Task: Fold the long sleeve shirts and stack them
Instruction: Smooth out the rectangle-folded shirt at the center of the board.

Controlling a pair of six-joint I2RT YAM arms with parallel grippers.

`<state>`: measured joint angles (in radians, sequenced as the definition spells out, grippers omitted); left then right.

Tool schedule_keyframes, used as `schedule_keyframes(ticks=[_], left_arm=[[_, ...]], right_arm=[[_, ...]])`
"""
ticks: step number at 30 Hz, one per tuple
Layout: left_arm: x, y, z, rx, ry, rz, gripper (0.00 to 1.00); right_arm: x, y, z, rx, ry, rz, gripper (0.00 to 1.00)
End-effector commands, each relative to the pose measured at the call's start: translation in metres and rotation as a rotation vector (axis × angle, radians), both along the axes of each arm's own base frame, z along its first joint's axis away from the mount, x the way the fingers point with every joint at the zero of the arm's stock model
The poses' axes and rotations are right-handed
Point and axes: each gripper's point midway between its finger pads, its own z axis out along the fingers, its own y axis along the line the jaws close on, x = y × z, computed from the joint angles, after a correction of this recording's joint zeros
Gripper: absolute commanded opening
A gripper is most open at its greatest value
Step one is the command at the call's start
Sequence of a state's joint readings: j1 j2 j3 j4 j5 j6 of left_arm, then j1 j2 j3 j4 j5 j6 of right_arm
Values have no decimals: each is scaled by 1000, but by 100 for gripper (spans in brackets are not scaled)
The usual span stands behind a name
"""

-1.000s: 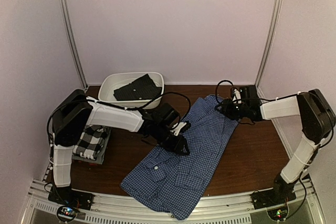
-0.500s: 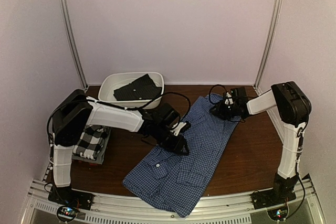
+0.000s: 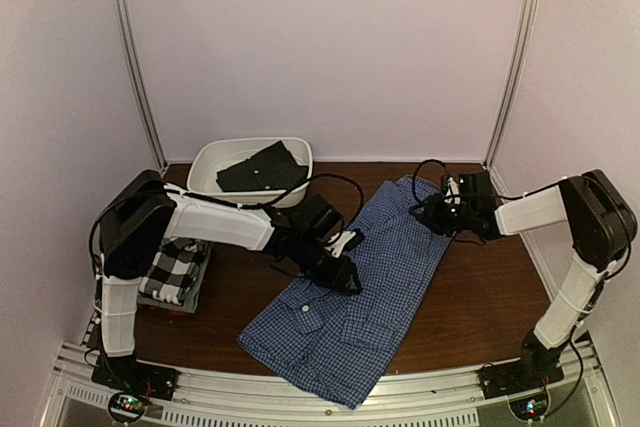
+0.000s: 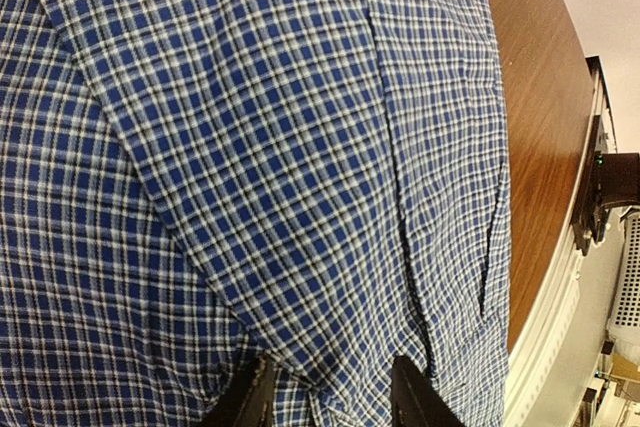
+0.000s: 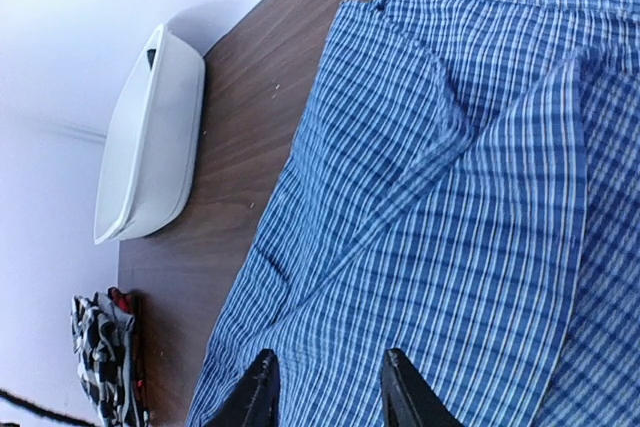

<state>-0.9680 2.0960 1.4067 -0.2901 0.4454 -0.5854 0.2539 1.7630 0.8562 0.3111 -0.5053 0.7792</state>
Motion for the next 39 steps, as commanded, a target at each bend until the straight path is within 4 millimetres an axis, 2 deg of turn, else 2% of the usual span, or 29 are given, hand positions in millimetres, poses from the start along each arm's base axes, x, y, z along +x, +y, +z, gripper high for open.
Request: schedule_keyframes(ticks=[1, 6, 10, 12, 16, 21, 23, 26, 30, 33, 39], left_arm=[[7, -10, 12, -37, -33, -9, 41], [6, -10, 10, -39, -30, -11, 41], [6, -10, 9, -36, -26, -11, 41], [5, -10, 10, -37, -27, -12, 41], [7, -8, 14, -38, -33, -7, 41], [13, -3, 28, -33, -78, 19, 41], [22, 6, 37, -25, -108, 47, 41], [42, 31, 45, -3, -142, 103, 41], [61, 69, 45, 43, -168, 175, 42], [67, 92, 43, 58, -161, 215, 42], [67, 114, 45, 64, -170, 251, 42]], right_arm=[[-42, 6, 7, 67, -27, -21, 36], [-85, 3, -20, 85, 20, -43, 36], [-102, -6, -47, 77, 75, -71, 36], [-107, -8, -54, 84, 89, -78, 36], [-102, -10, -43, 83, 71, -100, 36], [-90, -13, -16, 7, 20, -113, 36], [-87, -17, -6, -43, 4, -128, 36], [-87, -30, 0, -109, -2, -166, 37], [-90, -55, -12, -170, 43, -230, 38], [-92, -67, -22, -152, 66, -259, 38], [-82, -64, -40, -144, 113, -252, 38]])
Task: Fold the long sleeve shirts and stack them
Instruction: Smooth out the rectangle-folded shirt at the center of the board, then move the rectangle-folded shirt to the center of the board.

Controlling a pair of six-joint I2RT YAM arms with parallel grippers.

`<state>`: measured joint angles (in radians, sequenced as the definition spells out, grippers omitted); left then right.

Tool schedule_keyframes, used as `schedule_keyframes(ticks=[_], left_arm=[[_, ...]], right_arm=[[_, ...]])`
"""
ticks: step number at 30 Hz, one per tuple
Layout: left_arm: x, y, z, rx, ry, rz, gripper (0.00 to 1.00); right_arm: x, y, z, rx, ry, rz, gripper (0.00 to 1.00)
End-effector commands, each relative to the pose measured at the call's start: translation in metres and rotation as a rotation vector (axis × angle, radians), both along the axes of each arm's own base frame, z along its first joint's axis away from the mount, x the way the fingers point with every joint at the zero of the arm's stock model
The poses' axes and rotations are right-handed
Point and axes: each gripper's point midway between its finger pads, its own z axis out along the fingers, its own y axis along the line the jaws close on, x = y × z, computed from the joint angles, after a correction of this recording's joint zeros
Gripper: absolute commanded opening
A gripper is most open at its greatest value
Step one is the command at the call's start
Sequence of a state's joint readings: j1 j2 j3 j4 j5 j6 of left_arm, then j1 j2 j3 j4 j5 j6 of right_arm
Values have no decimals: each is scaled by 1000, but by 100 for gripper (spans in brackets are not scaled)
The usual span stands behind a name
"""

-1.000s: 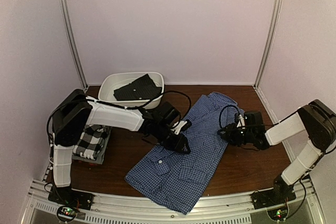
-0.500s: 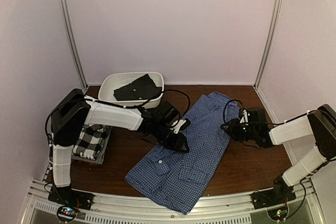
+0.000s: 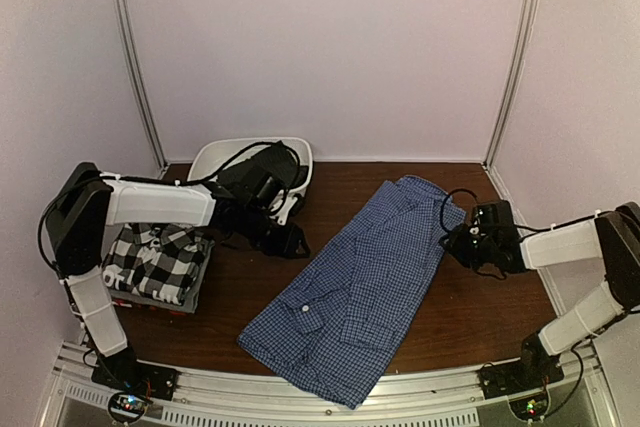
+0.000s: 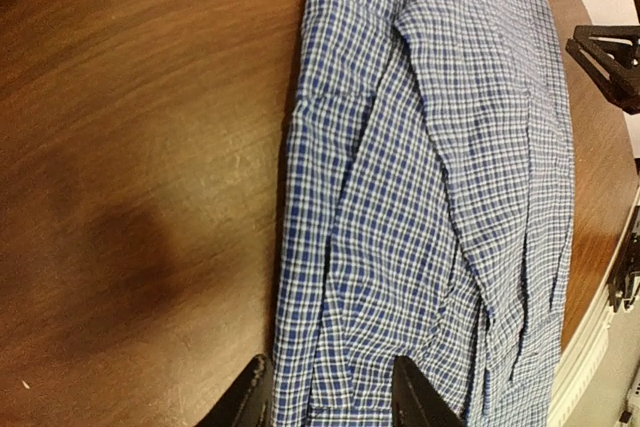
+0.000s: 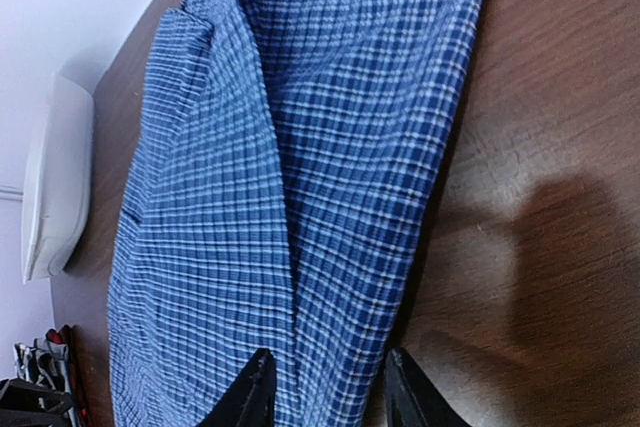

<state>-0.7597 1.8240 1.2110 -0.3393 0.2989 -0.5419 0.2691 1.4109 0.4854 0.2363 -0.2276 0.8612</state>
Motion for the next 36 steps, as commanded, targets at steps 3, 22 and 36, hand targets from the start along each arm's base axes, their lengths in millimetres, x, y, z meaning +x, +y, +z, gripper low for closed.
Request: schedule_keyframes(ticks=[3, 22, 36], left_arm=[[-6, 15, 2, 11, -27, 8, 42], [-10, 17, 4, -35, -11, 18, 42], [-16, 2, -1, -81, 33, -4, 42]], right_arm=[[6, 2, -26, -12, 61, 2, 38], [137, 4, -27, -115, 85, 90, 0], [160, 2, 7, -187, 67, 174, 41]])
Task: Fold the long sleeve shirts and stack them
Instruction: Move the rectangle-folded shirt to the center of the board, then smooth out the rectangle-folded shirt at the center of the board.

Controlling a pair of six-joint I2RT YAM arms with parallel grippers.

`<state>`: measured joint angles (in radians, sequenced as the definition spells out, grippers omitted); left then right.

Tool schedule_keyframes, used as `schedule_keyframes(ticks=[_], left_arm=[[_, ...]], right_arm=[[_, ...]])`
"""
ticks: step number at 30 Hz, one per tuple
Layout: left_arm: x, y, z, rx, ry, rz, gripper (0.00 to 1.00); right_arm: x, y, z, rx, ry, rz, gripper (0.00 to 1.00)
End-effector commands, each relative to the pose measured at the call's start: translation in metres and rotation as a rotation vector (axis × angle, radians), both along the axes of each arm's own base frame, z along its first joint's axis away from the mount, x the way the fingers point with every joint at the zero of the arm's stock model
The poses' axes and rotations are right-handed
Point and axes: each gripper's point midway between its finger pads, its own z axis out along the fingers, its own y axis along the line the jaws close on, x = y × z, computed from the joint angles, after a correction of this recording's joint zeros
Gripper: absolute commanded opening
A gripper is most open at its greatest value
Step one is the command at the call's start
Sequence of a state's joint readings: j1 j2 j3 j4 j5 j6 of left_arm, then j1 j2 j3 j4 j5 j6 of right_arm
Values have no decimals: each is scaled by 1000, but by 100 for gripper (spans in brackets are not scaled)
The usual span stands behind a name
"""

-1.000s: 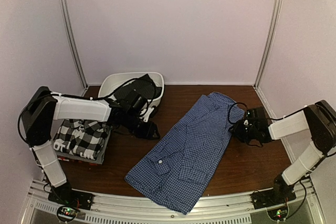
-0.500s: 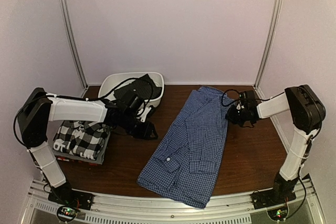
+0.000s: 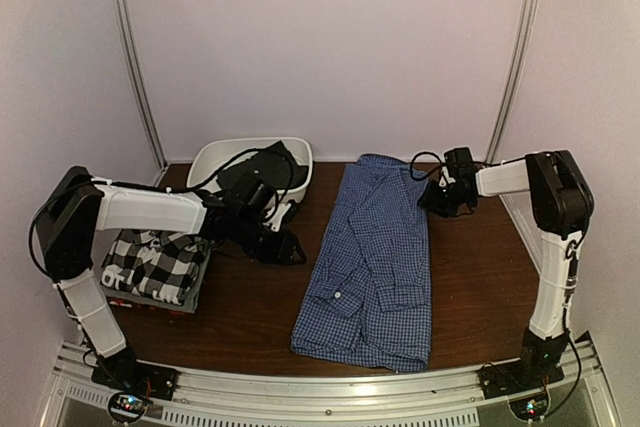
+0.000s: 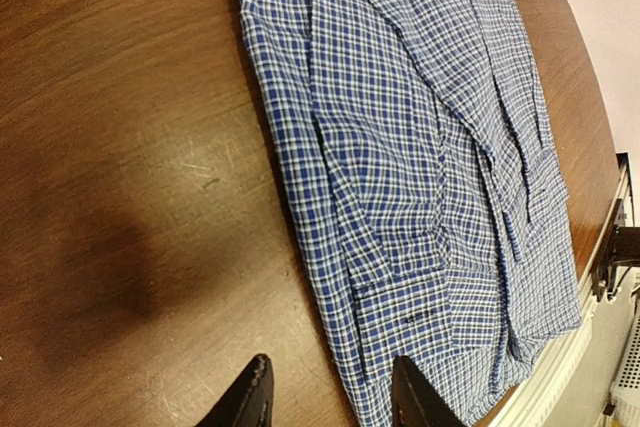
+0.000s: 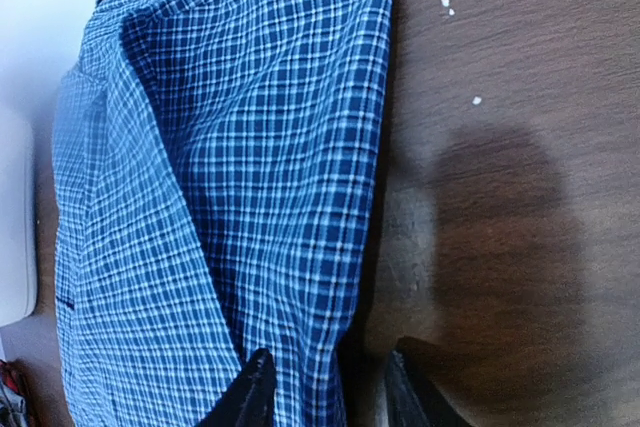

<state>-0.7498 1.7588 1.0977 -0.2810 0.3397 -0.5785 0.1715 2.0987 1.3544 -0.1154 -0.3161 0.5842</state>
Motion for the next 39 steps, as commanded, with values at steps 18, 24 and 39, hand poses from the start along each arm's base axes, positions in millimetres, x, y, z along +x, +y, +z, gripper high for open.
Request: schedule_keyframes(ticks=[18, 24, 39], left_arm=[[-34, -15, -28, -32, 80, -59, 42], [-51, -13, -41, 7, 114, -80, 38], [-92, -1, -60, 36, 198, -144, 33]], right_arm=[[-200, 61, 53, 92, -71, 181, 43], [-257, 72, 44, 119, -41, 202, 43], [-372, 98, 26, 253, 88, 212, 36]])
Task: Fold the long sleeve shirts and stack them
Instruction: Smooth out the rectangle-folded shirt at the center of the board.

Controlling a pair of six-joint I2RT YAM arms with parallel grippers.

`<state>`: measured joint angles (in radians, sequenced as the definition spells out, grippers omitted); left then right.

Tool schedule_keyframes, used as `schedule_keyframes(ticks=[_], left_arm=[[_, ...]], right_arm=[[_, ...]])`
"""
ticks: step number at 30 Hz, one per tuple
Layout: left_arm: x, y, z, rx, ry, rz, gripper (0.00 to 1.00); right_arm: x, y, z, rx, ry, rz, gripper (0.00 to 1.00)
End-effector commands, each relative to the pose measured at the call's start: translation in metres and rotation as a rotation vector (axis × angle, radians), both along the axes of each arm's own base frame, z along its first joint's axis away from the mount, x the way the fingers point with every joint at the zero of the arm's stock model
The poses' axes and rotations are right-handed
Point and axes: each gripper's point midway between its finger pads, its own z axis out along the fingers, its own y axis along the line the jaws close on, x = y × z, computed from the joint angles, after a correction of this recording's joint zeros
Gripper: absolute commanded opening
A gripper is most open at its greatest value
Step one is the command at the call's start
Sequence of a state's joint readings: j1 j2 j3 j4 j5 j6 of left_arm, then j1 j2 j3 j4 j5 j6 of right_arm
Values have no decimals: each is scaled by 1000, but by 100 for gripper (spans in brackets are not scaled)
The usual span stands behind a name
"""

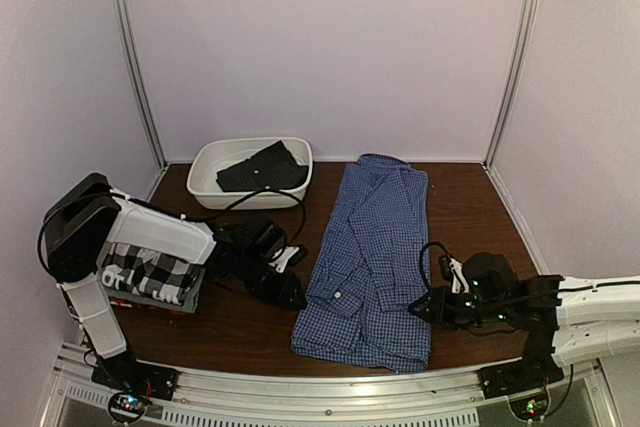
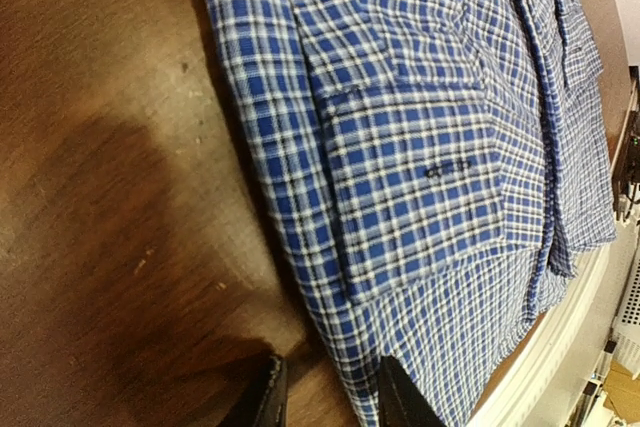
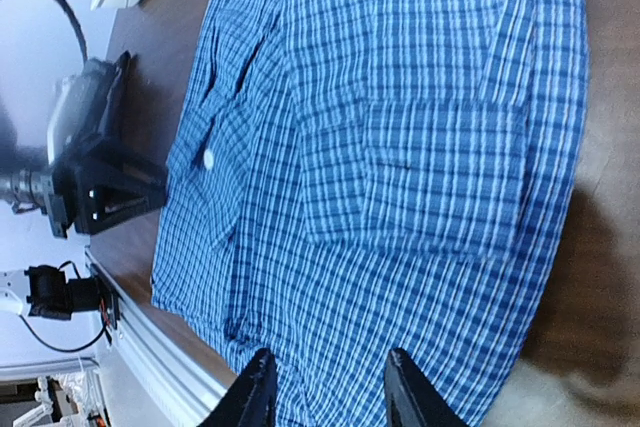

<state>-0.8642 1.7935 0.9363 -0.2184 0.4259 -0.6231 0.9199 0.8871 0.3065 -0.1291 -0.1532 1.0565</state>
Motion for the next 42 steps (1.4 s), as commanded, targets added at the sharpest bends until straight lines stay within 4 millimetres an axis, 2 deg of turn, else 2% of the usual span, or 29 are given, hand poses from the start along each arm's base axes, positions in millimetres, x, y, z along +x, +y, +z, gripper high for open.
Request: schedule_keyframes(ticks=[1, 6, 10, 14, 16, 19, 23, 29, 33, 36, 37, 40, 42], left_arm=[[-14, 6, -3, -7, 32, -20, 33], [-13, 11, 5, -3, 0, -17, 32], [-5, 9, 28, -23, -59, -7, 31], [1, -6, 53, -88, -99, -39, 31], [-3, -15, 58, -112, -88, -71, 31], [-15, -24, 53, -123, -62, -128, 29], [-40, -26, 37, -122, 8, -200, 28], [-72, -1, 0, -51, 110, -237, 29], [-81, 7, -14, -12, 134, -239, 28], [-72, 3, -5, -6, 102, -226, 28], [-66, 0, 2, -4, 74, -217, 28], [-47, -7, 27, -10, -3, -184, 29], [-28, -7, 42, -17, -44, -137, 32]], right_arm=[[-23, 1, -14, 12, 73, -76, 35], [-57, 13, -34, -23, 141, -25, 34], [-72, 12, -47, -55, 186, -2, 34], [-80, 7, -58, -53, 225, 6, 34], [-83, 5, -60, -50, 239, 5, 34], [-78, 8, -46, -36, 212, -2, 34], [-61, 4, -23, -25, 139, -75, 35], [-38, -4, -8, 17, 85, -151, 38], [-25, -12, -4, 9, 56, -175, 40], [-17, -22, -13, -32, 66, -185, 41], [-16, -26, -20, -44, 75, -180, 41], [-12, -29, -25, -19, 87, -174, 42], [-9, -30, -25, -3, 82, -181, 44]])
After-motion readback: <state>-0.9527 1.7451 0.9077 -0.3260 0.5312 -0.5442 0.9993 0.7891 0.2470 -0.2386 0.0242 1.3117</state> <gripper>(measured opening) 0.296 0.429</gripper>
